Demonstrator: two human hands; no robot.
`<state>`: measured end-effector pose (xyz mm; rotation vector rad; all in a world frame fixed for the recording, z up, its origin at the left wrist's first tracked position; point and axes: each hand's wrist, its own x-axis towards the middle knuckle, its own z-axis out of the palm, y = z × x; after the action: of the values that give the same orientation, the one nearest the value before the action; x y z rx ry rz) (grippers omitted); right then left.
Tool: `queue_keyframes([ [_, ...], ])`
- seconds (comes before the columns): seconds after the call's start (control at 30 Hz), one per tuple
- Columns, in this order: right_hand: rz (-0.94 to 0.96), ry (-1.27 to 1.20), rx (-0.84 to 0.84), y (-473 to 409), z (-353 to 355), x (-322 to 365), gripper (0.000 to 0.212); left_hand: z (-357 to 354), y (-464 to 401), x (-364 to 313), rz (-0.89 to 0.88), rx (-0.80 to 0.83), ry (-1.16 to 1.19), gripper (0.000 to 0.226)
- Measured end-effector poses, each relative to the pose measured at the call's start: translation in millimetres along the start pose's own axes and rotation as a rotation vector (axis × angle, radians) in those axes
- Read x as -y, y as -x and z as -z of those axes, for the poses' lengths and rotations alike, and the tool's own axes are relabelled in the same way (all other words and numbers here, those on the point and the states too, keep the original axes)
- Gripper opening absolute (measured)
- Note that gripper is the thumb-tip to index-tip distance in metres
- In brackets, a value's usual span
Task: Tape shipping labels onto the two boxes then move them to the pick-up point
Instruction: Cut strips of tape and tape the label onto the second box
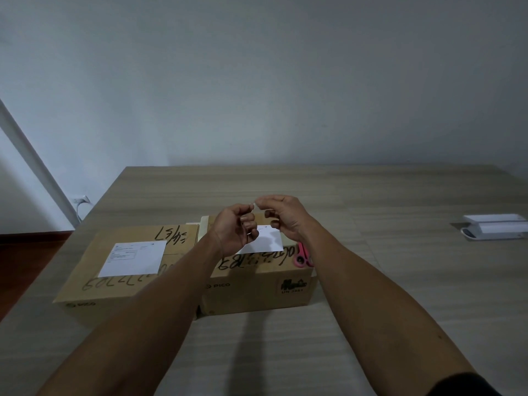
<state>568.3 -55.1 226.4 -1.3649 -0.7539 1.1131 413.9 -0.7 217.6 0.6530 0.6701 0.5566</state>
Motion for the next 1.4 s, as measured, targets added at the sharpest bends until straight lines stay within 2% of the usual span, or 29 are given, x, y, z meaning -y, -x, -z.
queue_keyframes([
  [0.33, 0.009, 0.144, 0.039, -0.5, 0.4, -2.8, 0.011, 4.0, 0.7, 0.3, 0.015, -0.014, -0.095, 0.018],
  [0.43, 0.004, 0.151, 0.028, -0.2, 0.4, -4.4, 0.015, 5.1, 4.0, -1.0, 0.021, -0.024, -0.101, 0.018],
  [0.97, 0.121, 0.362, -0.001, 0.0, -2.6, -4.0, 0.009, 4.3, 9.8, -2.9, 0.031, -0.052, -0.136, 0.018],
  [1.17, 0.101, 0.444, -0.030, -1.0, -4.4, -12.5, 0.012, 5.2, 3.8, -1.9, -0.003, -0.158, -0.312, 0.007],
  [1.3, 0.087, 0.474, -0.044, 2.4, -5.8, -15.7, 0.013, 20.7, 1.7, -8.5, 0.019, -0.247, -0.393, 0.009],
  [1.4, 0.050, 0.450, -0.065, 0.6, 10.8, -4.3, 0.008, 43.9, 4.6, -17.8, -0.068, -0.300, -0.435, 0.005],
])
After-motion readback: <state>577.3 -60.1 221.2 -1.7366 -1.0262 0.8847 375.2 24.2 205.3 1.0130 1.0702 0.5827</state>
